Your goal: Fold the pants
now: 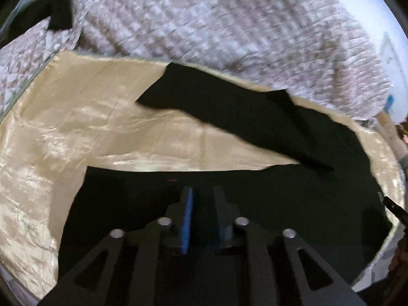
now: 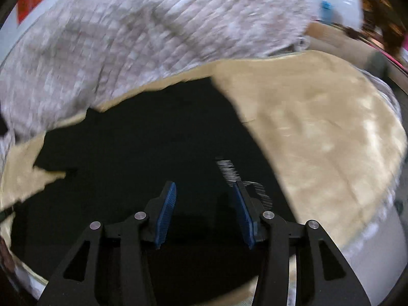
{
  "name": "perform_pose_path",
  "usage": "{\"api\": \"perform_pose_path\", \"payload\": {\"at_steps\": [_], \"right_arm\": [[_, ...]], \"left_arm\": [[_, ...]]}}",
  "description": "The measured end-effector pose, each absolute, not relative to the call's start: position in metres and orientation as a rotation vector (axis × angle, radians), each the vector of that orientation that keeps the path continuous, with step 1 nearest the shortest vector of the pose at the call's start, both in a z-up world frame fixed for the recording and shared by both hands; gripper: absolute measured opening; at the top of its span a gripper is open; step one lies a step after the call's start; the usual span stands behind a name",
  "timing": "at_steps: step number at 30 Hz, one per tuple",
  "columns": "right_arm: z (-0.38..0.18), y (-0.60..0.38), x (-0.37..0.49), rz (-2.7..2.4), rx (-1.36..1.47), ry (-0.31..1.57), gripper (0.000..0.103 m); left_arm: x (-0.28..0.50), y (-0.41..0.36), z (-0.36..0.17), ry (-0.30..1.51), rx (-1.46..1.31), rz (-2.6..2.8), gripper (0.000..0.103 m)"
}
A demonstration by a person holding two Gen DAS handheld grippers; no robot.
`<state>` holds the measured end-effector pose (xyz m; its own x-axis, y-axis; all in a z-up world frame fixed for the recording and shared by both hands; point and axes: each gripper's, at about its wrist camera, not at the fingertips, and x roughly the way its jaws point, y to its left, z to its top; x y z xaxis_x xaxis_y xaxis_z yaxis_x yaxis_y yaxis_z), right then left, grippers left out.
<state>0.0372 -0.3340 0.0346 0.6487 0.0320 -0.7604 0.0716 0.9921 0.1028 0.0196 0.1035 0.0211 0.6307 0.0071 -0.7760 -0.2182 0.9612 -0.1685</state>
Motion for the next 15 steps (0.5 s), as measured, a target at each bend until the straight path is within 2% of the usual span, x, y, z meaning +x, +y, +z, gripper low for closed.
{"api": "perform_pose_path", "payload": {"at_steps": [3, 7, 8, 9, 11, 15], "right_arm": [[0.012, -0.337, 0.054, -0.038, 0.125, 0.942, 0.047], [0.024, -0.342, 0.044, -0.069, 0.101, 0.873, 0.047], [0.023, -0.346, 0.042, -0.07, 0.112, 0.869, 0.047], [0.02, -0.352, 0.044, -0.077, 0.136, 0.888, 0.046], [0.014, -0.354, 0.053, -0.089, 0.149, 0.928, 0.047], [0.03, -0.347, 0.048, -0.063, 0.175, 0.889, 0.047]], "left_arm": [[0.02, 0.121, 0.006, 0.917, -0.258, 0.204, 0.022], [0.014, 0.141, 0.008, 0.899, -0.267, 0.298, 0.022], [0.015, 0.148, 0.006, 0.902, -0.273, 0.33, 0.025], [0.014, 0.155, 0.003, 0.898, -0.296, 0.343, 0.033], [0.013, 0.159, 0.002, 0.902, -0.317, 0.356, 0.034], [0.005, 0.141, 0.022, 0.888, -0.285, 0.342, 0.033]]}}
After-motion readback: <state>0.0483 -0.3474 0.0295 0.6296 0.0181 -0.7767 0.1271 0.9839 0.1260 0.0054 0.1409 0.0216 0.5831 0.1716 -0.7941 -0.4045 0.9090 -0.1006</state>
